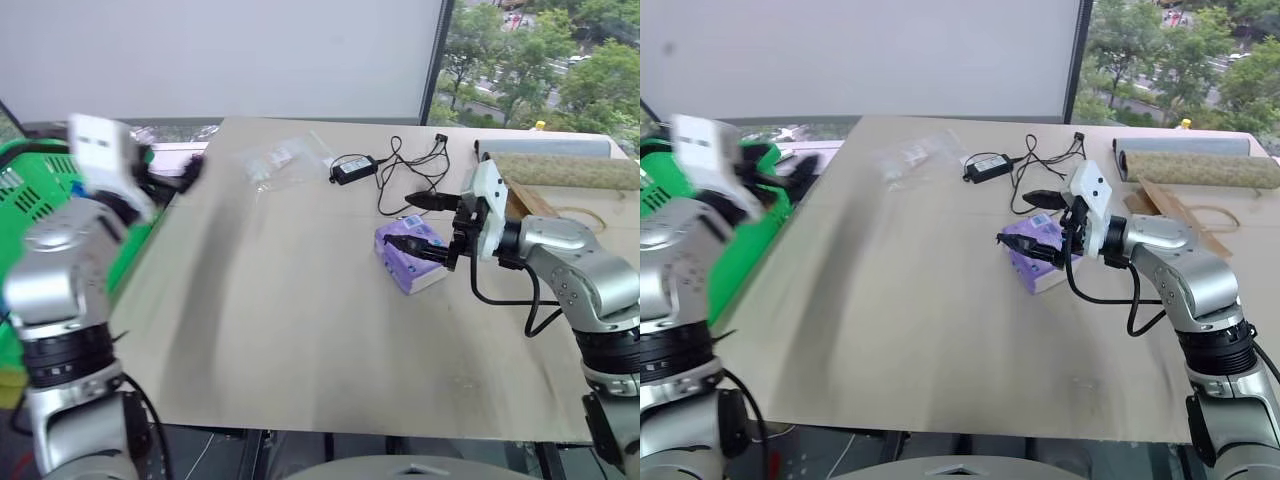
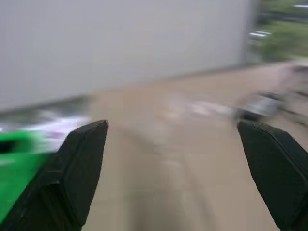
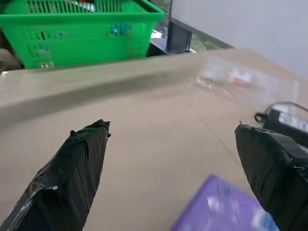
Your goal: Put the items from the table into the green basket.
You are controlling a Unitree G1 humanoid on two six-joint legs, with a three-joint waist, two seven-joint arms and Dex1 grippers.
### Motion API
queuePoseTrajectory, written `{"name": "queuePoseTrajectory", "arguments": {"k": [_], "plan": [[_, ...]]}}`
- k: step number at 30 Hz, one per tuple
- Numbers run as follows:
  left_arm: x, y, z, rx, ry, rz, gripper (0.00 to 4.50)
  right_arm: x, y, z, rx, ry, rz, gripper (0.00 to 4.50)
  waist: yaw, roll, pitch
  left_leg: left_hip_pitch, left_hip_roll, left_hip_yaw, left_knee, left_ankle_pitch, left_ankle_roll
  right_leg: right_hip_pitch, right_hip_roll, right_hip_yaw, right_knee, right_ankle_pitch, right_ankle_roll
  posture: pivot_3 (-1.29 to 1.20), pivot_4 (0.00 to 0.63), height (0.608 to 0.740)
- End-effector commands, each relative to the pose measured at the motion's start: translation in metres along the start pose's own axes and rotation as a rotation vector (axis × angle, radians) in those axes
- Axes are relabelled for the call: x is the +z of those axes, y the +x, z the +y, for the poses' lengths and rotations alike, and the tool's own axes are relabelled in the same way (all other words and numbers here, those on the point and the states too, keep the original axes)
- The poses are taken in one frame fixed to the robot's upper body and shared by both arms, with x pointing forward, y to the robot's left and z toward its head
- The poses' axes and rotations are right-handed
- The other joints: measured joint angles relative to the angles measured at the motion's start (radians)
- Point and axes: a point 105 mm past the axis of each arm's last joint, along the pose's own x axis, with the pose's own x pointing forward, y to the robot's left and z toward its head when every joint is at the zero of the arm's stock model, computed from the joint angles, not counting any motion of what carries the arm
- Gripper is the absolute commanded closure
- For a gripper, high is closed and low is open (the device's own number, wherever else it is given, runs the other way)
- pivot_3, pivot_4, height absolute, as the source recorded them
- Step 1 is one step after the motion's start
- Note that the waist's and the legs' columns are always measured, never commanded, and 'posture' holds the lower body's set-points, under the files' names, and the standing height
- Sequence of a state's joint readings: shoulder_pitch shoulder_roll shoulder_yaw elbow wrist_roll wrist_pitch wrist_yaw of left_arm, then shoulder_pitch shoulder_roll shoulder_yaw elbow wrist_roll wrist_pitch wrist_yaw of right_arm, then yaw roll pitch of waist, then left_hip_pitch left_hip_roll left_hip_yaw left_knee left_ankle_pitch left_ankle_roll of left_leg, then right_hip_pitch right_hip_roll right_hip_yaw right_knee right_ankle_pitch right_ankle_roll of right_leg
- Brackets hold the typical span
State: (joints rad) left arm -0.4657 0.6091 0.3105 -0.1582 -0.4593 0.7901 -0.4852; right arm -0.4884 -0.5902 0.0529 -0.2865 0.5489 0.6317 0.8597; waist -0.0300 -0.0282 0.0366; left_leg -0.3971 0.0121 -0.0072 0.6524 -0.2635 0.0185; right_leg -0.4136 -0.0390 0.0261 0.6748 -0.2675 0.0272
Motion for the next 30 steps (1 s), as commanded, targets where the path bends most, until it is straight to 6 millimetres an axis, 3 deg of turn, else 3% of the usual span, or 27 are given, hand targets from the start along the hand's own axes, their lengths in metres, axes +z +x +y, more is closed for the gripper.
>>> {"name": "queuePoseTrajectory", "arguments": {"k": [1,4,9,20,24,27,30], "plan": [[-0.028,0.016,-0.072,-0.268,-0.149,0.093,0.06,0.010,-0.013,-0.001,-0.046,-0.052,-0.016,0.00,-0.008,0.001,0.000,0.000,0.000,0.000,0.001,0.000,0.000,0.000,0.001,0.000,0.001,0.000,0.000,-0.11,0.023,0.740],[-0.060,0.028,-0.118,-0.368,-0.247,0.192,0.06,0.001,-0.022,-0.004,-0.104,-0.062,0.021,0.00,-0.019,0.001,-0.001,0.000,-0.001,0.000,0.003,0.000,0.001,0.001,0.003,0.001,0.002,0.000,0.000,-0.14,0.024,0.740],[-0.082,0.042,-0.147,-0.374,-0.244,0.238,0.06,-0.012,-0.034,-0.007,-0.171,-0.086,0.082,0.00,-0.050,0.002,-0.001,0.002,-0.001,0.001,0.005,0.000,0.001,0.003,0.007,0.004,0.003,0.000,0.001,-0.19,0.022,0.740],[-0.092,0.077,-0.161,-0.263,-0.262,0.226,0.06,-0.016,-0.042,-0.001,-0.206,-0.087,0.099,0.00,-0.095,0.006,-0.003,0.006,-0.001,0.000,0.008,0.000,0.001,0.008,0.015,0.006,0.003,-0.001,0.002,-0.23,0.012,0.740],[-0.103,0.089,-0.158,-0.244,-0.144,0.259,0.06,-0.017,-0.042,0.001,-0.207,-0.089,0.108,0.00,-0.103,0.007,-0.003,0.008,-0.002,0.000,0.008,0.000,0.001,0.010,0.015,0.006,0.002,-0.001,0.002,-0.24,0.005,0.740],[-0.107,0.092,-0.161,-0.256,-0.141,0.265,0.84,-0.017,-0.043,0.002,-0.210,-0.087,0.109,0.00,-0.109,0.007,-0.003,0.012,-0.002,0.000,0.008,0.000,0.001,0.015,0.016,0.007,0.002,-0.002,0.003,-0.25,0.003,0.740],[-0.112,0.091,-0.164,-0.272,-0.137,0.276,2.31,-0.018,-0.043,0.004,-0.209,-0.081,0.113,0.00,-0.121,0.007,-0.003,0.016,-0.002,0.000,0.008,-0.001,0.003,0.019,0.016,0.007,0.000,-0.002,0.004,-0.25,0.005,0.740]]}}
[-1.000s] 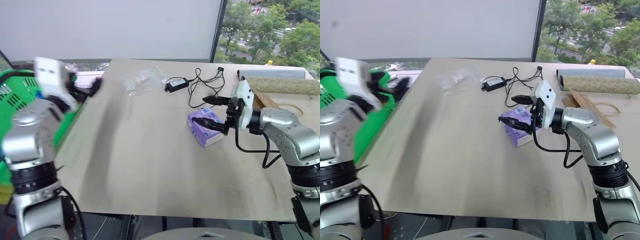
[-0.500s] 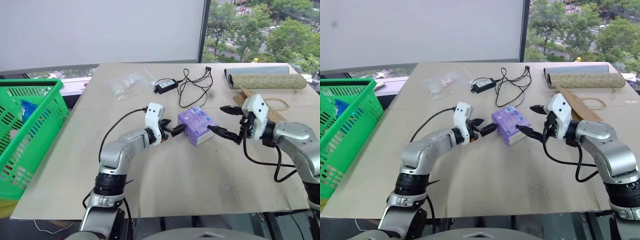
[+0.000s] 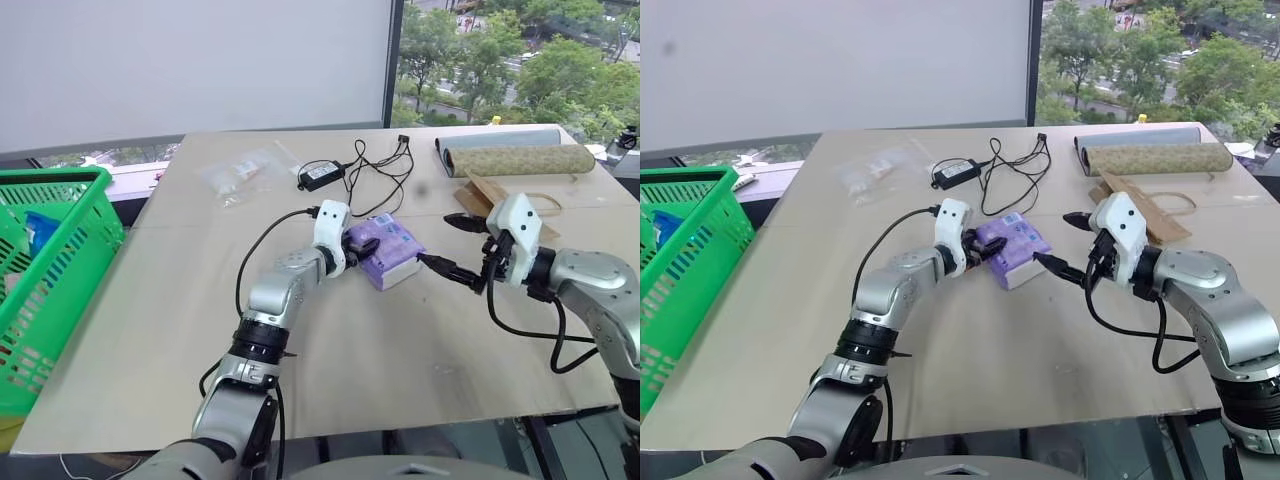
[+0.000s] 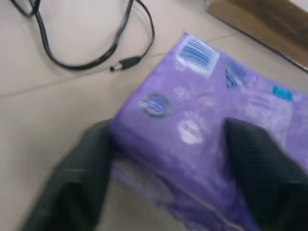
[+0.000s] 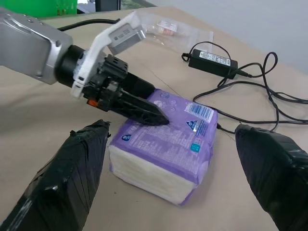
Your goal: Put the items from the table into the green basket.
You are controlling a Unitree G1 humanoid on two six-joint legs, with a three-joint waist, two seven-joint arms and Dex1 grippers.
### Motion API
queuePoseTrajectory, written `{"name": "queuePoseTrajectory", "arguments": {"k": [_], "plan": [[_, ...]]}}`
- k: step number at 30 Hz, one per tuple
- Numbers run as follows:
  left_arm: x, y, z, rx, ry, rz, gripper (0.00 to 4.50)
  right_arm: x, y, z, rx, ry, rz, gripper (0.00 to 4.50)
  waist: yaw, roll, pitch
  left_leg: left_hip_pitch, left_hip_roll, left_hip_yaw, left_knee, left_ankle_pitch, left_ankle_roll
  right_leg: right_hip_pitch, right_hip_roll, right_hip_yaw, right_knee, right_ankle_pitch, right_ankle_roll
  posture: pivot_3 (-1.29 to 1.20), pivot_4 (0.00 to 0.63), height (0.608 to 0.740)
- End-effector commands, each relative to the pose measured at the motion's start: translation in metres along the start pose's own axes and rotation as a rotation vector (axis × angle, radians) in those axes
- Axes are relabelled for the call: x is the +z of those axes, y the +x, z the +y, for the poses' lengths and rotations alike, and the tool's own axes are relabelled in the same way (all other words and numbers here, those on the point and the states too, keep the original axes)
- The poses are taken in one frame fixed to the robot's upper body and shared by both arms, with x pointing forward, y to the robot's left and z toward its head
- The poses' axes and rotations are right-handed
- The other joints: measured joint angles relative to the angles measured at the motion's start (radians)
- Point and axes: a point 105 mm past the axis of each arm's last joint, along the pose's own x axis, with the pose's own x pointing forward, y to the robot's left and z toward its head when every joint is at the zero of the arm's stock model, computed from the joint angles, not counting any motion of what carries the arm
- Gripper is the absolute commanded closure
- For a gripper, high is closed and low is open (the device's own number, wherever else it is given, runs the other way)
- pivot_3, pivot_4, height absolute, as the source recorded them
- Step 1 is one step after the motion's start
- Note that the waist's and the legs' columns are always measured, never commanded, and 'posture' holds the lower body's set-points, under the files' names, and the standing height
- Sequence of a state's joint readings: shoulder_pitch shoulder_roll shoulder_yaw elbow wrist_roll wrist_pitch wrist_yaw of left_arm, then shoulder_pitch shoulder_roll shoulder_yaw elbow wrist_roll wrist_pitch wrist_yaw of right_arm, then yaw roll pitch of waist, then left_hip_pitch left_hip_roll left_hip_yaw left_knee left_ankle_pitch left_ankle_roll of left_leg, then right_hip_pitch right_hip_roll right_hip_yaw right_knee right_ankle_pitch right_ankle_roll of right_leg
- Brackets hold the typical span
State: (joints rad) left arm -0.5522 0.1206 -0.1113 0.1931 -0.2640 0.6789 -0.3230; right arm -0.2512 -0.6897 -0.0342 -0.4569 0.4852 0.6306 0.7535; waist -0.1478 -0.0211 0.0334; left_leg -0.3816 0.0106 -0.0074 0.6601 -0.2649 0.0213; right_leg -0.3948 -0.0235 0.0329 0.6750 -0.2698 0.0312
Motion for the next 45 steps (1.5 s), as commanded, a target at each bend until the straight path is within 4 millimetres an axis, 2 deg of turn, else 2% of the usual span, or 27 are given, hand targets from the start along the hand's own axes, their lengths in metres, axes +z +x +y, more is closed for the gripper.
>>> {"name": "queuePoseTrajectory", "arguments": {"k": [1,2,5,7,10,11,13,14,16,19,21,24,27,34,35,37,39,40,42,45], "plan": [[-0.002,0.003,-0.006,-0.023,0.019,0.007,2.78,0.011,-0.004,0.000,-0.016,-0.032,-0.022,0.00,-0.006,0.000,0.000,0.000,0.000,0.000,0.000,0.000,0.000,0.000,0.000,0.000,0.000,0.000,0.000,-0.25,0.005,0.740],[-0.003,0.003,-0.006,-0.024,0.016,0.008,3.31,0.011,-0.005,0.000,-0.015,-0.031,-0.022,0.00,-0.006,0.000,0.000,0.000,0.000,0.000,0.000,0.000,0.000,0.000,0.000,0.001,0.000,0.000,0.000,-0.25,0.005,0.740],[-0.005,0.002,-0.007,-0.025,-0.012,0.003,4.47,0.010,-0.004,0.002,-0.009,-0.022,-0.018,0.00,-0.007,0.000,0.000,0.000,0.000,0.000,0.000,0.000,0.000,0.000,0.000,0.001,0.000,0.000,0.001,-0.25,0.008,0.740],[0.000,0.000,-0.005,-0.019,-0.025,-0.030,4.49,0.010,-0.003,0.003,-0.001,-0.017,-0.018,0.00,-0.006,0.000,0.000,0.000,0.000,0.000,0.000,0.000,0.000,0.000,0.000,0.001,0.000,0.000,0.001,-0.24,0.011,0.740],[0.015,-0.007,0.009,0.032,0.033,-0.090,4.49,0.009,-0.002,0.005,0.023,-0.012,-0.014,0.00,-0.005,0.000,0.000,0.000,0.000,0.000,0.000,0.000,0.000,0.000,0.000,0.001,0.000,-0.001,0.001,-0.21,0.013,0.740],[0.023,-0.011,0.015,0.053,0.051,-0.116,4.49,0.009,-0.001,0.005,0.028,-0.014,-0.012,0.00,-0.006,0.000,0.000,0.000,0.000,0.000,0.000,0.000,0.000,0.000,0.000,0.002,0.000,-0.001,0.001,-0.21,0.014,0.740],[0.052,-0.030,0.040,0.139,0.070,-0.186,4.49,0.011,0.001,0.003,0.041,-0.022,-0.016,0.00,-0.010,0.001,0.001,0.001,0.000,0.000,0.000,0.000,0.000,0.000,0.000,0.002,0.001,-0.001,0.001,-0.18,0.013,0.740],[0.067,-0.043,0.052,0.183,0.091,-0.221,4.49,0.012,0.003,0.002,0.050,-0.024,-0.023,0.00,-0.012,0.000,0.001,0.001,0.000,0.000,0.000,0.000,0.000,0.000,0.001,0.003,0.001,-0.001,0.001,-0.17,0.015,0.740],[0.100,-0.080,0.082,0.300,0.148,-0.288,4.49,0.018,0.007,0.003,0.079,-0.017,-0.056,0.00,-0.013,0.001,0.003,0.001,0.001,-0.002,0.000,0.000,0.000,-0.001,0.004,0.006,0.002,0.000,0.001,-0.13,0.018,0.740],[0.135,-0.144,0.127,0.509,0.219,-0.333,4.49,0.028,0.015,0.004,0.120,-0.007,-0.105,0.00,-0.011,0.001,0.007,0.002,0.001,-0.005,-0.001,0.000,0.000,-0.002,0.007,0.008,0.003,0.000,0.001,-0.08,0.023,0.740],[0.156,-0.194,0.155,0.686,0.267,-0.353,4.49,0.038,0.022,0.008,0.167,0.014,-0.166,0.00,0.000,0.000,0.007,0.002,0.001,-0.007,-0.002,0.000,0.000,-0.002,0.006,0.008,0.002,-0.001,0.000,-0.04,0.026,0.740],[0.176,-0.265,0.178,0.910,0.322,-0.365,4.49,0.063,0.029,0.016,0.260,0.066,-0.295,0.00,0.024,0.000,0.008,0.002,0.001,-0.008,-0.004,0.000,0.000,-0.002,0.004,0.008,0.001,-0.001,0.001,0.02,0.030,0.740],[0.183,-0.332,0.192,1.123,0.322,-0.369,4.49,0.088,0.037,0.021,0.344,0.107,-0.383,0.00,0.057,-0.001,0.012,0.002,0.001,-0.008,-0.005,0.000,0.000,-0.003,0.003,0.007,0.000,-0.001,0.001,0.08,0.029,0.740],[0.164,-0.404,0.202,1.371,0.303,-0.314,4.49,0.119,0.038,0.030,0.478,0.156,-0.497,0.00,0.170,-0.002,0.012,0.001,-0.001,-0.012,-0.007,0.000,0.000,-0.003,-0.008,0.000,0.000,-0.001,0.000,0.14,0.007,0.740],[0.159,-0.411,0.204,1.390,0.293,-0.318,4.49,0.119,0.039,0.031,0.493,0.156,-0.498,0.00,0.177,-0.003,0.011,0.001,-0.002,-0.013,-0.007,0.000,-0.001,-0.003,-0.009,-0.002,0.001,0.000,0.000,0.15,0.000,0.740],[0.153,-0.412,0.207,1.379,0.276,-0.326,4.49,0.118,0.041,0.033,0.507,0.143,-0.490,0.00,0.191,-0.006,0.009,0.000,-0.002,-0.015,-0.007,0.000,-0.001,-0.003,-0.010,-0.004,0.000,-0.001,0.000,0.15,0.000,0.740],[0.150,-0.404,0.207,1.336,0.280,-0.336,3.54,0.118,0.042,0.033,0.511,0.134,-0.488,0.00,0.214,-0.008,0.007,0.000,-0.002,-0.017,-0.007,0.000,-0.002,-0.003,-0.011,-0.007,-0.001,-0.001,-0.001,0.16,0.000,0.740],[0.148,-0.400,0.209,1.326,0.288,-0.326,3.35,0.118,0.043,0.033,0.513,0.133,-0.489,0.00,0.218,-0.008,0.007,0.000,-0.003,-0.018,-0.007,0.000,-0.002,-0.003,-0.012,-0.007,-0.002,-0.001,-0.001,0.15,0.000,0.740],[0.147,-0.392,0.210,1.299,0.308,-0.332,2.55,0.118,0.043,0.034,0.512,0.129,-0.491,0.00,0.221,-0.008,0.007,0.000,-0.003,-0.018,-0.008,0.000,-0.002,-0.003,-0.013,-0.008,-0.002,-0.001,-0.001,0.14,0.000,0.740],[0.145,-0.379,0.213,1.255,0.318,-0.350,1.12,0.117,0.042,0.033,0.498,0.121,-0.485,0.00,0.218,-0.008,0.006,-0.001,-0.003,-0.017,-0.008,0.000,-0.003,-0.003,-0.015,-0.008,-0.002,-0.001,-0.002,0.12,0.000,0.740]]}}
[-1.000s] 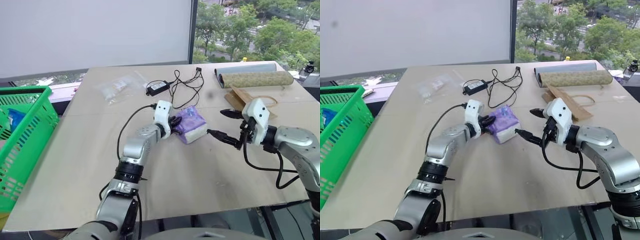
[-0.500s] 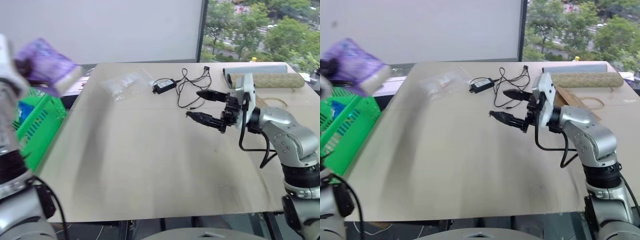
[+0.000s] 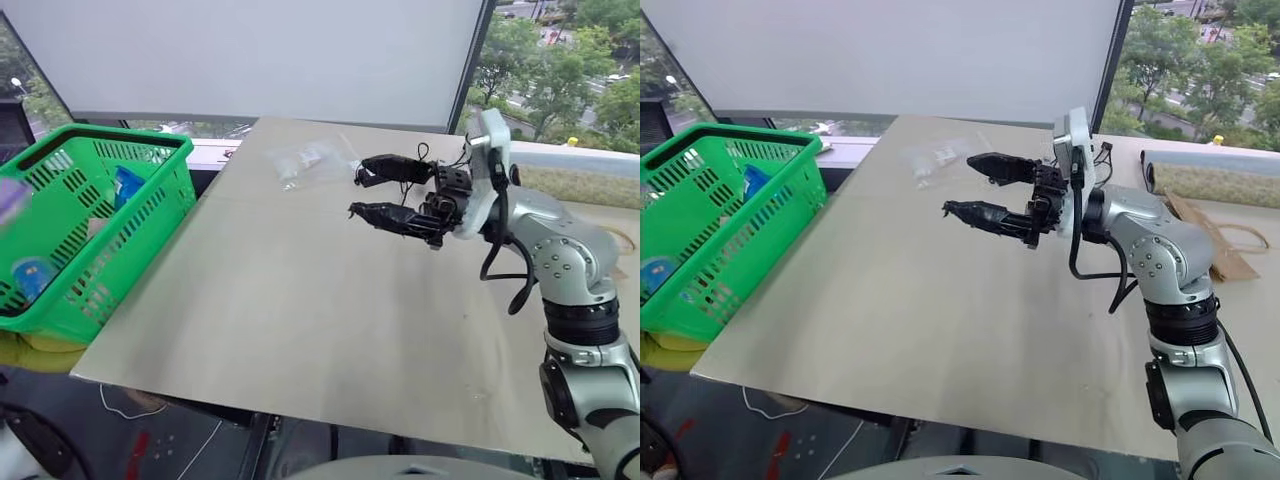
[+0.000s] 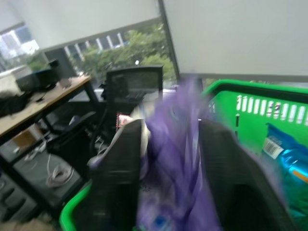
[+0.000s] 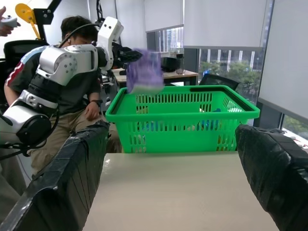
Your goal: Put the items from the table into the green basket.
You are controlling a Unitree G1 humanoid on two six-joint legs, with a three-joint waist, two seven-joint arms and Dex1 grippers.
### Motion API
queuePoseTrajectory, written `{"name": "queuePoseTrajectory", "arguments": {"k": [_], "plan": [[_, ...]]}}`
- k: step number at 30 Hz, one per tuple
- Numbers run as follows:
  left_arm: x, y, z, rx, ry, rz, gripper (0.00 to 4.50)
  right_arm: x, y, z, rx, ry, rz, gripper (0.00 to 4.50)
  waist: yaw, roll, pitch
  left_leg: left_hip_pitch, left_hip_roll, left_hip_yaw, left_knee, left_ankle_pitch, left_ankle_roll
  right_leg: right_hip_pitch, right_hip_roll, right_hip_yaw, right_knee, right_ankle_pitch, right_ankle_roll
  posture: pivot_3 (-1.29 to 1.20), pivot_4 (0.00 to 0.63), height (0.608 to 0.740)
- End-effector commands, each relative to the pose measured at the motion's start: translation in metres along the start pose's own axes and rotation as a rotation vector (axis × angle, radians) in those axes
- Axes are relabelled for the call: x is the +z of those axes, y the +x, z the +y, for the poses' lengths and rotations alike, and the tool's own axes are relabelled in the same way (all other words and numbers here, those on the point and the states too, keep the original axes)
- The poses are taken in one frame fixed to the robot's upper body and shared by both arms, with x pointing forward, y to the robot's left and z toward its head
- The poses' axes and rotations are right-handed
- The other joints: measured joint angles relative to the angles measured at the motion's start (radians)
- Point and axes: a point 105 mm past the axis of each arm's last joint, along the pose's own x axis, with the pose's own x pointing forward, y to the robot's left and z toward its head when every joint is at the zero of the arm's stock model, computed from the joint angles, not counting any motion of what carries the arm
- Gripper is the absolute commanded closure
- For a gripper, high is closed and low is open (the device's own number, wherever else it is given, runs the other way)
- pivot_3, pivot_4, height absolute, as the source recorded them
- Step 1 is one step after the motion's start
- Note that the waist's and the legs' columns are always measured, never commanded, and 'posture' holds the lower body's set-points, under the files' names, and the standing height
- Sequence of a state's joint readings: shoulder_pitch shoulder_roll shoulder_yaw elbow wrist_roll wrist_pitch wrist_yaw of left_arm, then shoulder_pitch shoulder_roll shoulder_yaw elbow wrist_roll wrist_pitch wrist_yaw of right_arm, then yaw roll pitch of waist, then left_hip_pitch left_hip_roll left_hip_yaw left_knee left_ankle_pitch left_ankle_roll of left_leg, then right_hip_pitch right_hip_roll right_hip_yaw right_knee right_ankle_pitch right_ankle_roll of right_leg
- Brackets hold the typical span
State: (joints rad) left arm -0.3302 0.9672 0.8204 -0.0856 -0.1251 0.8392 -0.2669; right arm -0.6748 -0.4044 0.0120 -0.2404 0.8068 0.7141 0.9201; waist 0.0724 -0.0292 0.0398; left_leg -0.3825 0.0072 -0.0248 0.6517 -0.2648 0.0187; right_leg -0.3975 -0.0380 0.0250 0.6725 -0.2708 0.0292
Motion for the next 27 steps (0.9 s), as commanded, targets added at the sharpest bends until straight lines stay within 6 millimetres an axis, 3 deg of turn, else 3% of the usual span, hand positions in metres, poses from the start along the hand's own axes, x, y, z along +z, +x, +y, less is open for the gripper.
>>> {"name": "queuePoseTrajectory", "arguments": {"k": [1,2,4,7,10,13,16,21,24,27], "plan": [[0.008,0.004,-0.012,-0.047,-0.001,-0.076,0.56,0.011,-0.001,0.003,0.001,-0.059,-0.018,0.00,-0.005,0.000,0.000,-0.001,0.000,0.000,0.000,0.000,0.000,0.000,0.000,0.000,0.000,0.000,0.000,0.11,0.000,0.740],[0.007,0.005,-0.017,-0.065,-0.017,-0.095,0.16,0.009,-0.003,0.003,-0.013,-0.058,-0.013,0.00,-0.007,0.000,-0.001,-0.001,0.000,0.000,-0.001,0.000,0.000,-0.001,0.000,0.000,0.000,0.000,-0.001,0.11,0.000,0.740],[0.006,0.006,-0.028,-0.107,-0.043,-0.123,0.16,0.005,-0.008,0.001,-0.037,-0.056,0.002,0.00,-0.009,0.000,-0.001,-0.001,0.000,0.000,-0.002,0.000,0.000,-0.002,0.000,0.000,0.000,0.000,-0.001,0.10,0.000,0.740],[0.002,-0.002,-0.075,-0.306,-0.115,-0.163,0.16,-0.010,-0.021,-0.004,-0.104,-0.041,0.051,0.00,-0.011,-0.001,-0.002,-0.004,0.000,0.001,-0.002,0.000,0.000,-0.005,-0.001,0.000,0.000,0.000,-0.001,0.07,0.007,0.740],[-0.016,-0.041,-0.159,-0.670,-0.194,-0.153,0.16,-0.052,-0.051,-0.017,-0.250,-0.078,0.206,0.00,-0.008,0.000,-0.005,-0.006,-0.001,0.001,-0.001,0.000,0.000,-0.006,-0.003,0.000,0.000,0.000,-0.001,0.04,0.016,0.740],[-0.056,-0.072,-0.210,-0.766,-0.217,-0.042,0.16,-0.092,-0.079,-0.030,-0.422,-0.101,0.317,0.00,-0.015,0.000,-0.006,-0.009,-0.003,0.002,0.000,0.000,0.000,-0.006,-0.005,0.000,-0.003,0.000,0.000,0.03,0.021,0.740],[-0.087,-0.114,-0.255,-0.922,-0.221,0.004,0.16,-0.124,-0.103,-0.030,-0.540,-0.084,0.345,0.00,-0.041,0.000,-0.007,-0.009,-0.003,0.003,0.000,0.000,0.001,-0.006,-0.004,0.000,-0.002,0.000,0.000,0.01,0.023,0.740],[-0.109,-0.166,-0.291,-1.108,-0.251,0.015,0.16,-0.151,-0.138,-0.020,-0.677,-0.078,0.352,0.00,-0.065,0.008,-0.004,-0.005,0.001,0.005,0.000,0.000,0.001,-0.007,0.003,0.004,0.002,0.000,-0.001,-0.01,0.033,0.740],[-0.110,-0.179,-0.302,-1.169,-0.252,0.003,0.16,-0.155,-0.147,-0.011,-0.697,-0.072,0.348,0.00,-0.065,0.015,0.000,0.006,0.001,0.008,0.000,0.000,0.001,0.005,0.005,0.006,0.002,-0.001,-0.001,-0.02,0.034,0.740],[-0.110,-0.180,-0.306,-1.172,-0.259,-0.004,0.16,-0.156,-0.150,-0.008,-0.703,-0.077,0.351,0.00,-0.074,0.018,0.003,0.016,0.000,0.013,0.000,0.000,0.002,0.013,0.014,0.010,0.001,-0.002,-0.001,-0.03,0.039,0.740]]}}
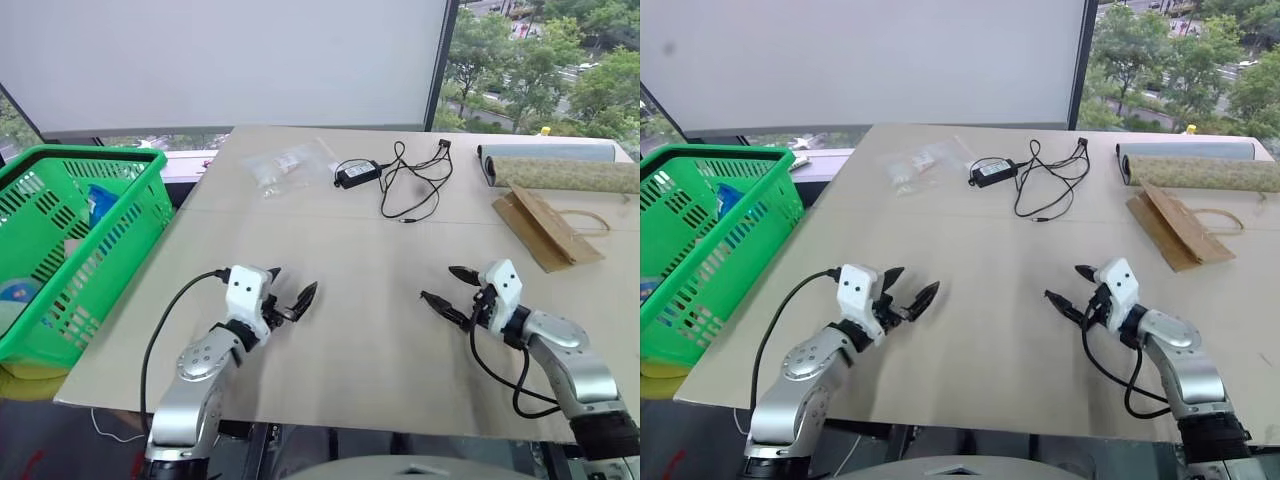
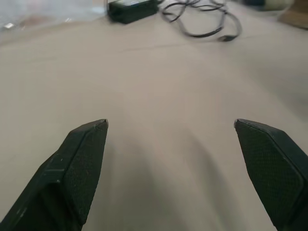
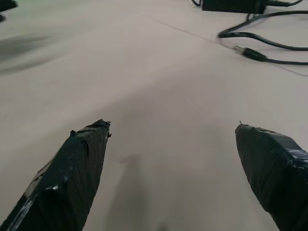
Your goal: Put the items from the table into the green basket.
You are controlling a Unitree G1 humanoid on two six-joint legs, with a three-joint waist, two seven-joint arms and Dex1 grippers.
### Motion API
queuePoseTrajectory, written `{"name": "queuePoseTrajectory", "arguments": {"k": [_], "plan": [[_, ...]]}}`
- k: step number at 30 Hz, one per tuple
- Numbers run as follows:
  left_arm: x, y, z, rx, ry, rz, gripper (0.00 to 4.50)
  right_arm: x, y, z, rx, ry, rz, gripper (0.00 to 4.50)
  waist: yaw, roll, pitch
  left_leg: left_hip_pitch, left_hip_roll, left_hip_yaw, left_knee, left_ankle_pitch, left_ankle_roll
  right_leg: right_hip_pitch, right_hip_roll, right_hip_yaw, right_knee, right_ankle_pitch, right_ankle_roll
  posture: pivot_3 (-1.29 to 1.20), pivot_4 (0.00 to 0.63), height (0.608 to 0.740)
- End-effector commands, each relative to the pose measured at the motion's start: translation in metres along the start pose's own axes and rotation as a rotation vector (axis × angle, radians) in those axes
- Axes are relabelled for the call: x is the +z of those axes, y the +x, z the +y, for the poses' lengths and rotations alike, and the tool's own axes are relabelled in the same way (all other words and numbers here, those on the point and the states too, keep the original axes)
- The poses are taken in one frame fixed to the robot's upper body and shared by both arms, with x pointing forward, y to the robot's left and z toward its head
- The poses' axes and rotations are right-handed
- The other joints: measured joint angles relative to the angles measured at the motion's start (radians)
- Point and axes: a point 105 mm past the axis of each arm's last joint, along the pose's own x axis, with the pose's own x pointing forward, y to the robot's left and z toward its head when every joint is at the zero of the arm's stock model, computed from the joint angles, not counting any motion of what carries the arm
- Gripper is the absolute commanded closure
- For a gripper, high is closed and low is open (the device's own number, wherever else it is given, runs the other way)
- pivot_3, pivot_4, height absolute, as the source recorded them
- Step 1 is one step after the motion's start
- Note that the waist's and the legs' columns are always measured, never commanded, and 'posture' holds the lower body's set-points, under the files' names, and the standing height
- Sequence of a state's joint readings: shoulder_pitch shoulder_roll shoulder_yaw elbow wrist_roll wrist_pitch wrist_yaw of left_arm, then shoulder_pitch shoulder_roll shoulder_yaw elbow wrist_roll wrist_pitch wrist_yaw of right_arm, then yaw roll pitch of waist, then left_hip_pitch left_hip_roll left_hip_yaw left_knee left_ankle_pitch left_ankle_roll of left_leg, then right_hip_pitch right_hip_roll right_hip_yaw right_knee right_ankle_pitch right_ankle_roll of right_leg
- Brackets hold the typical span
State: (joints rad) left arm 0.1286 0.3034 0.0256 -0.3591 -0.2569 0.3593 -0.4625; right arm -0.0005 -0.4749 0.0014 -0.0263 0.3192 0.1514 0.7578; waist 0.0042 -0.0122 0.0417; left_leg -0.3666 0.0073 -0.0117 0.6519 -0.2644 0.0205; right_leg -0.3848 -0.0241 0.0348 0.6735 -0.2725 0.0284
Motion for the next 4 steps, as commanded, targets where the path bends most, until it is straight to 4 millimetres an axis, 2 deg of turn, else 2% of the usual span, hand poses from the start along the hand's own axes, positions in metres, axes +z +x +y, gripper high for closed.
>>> {"name": "queuePoseTrajectory", "arguments": {"k": [1,4], "plan": [[0.0100,0.0039,-0.0031,-0.019,0.032,-0.051,0.16,0.0188,-0.0043,-0.0027,-0.018,-0.056,-0.072,0.00,-0.011,0.002,0.003,0.004,0.001,0.001,0.000,0.000,0.000,0.004,0.001,0.002,-0.001,0.000,0.000,-0.03,0.039,0.740],[0.0115,0.0078,-0.0042,-0.034,0.033,-0.061,0.16,0.0191,-0.0053,-0.0018,-0.031,-0.051,-0.080,0.00,-0.020,0.002,0.003,0.006,0.002,0.003,0.000,-0.001,0.001,0.006,0.005,0.006,-0.003,0.000,0.000,-0.05,0.039,0.740]]}}
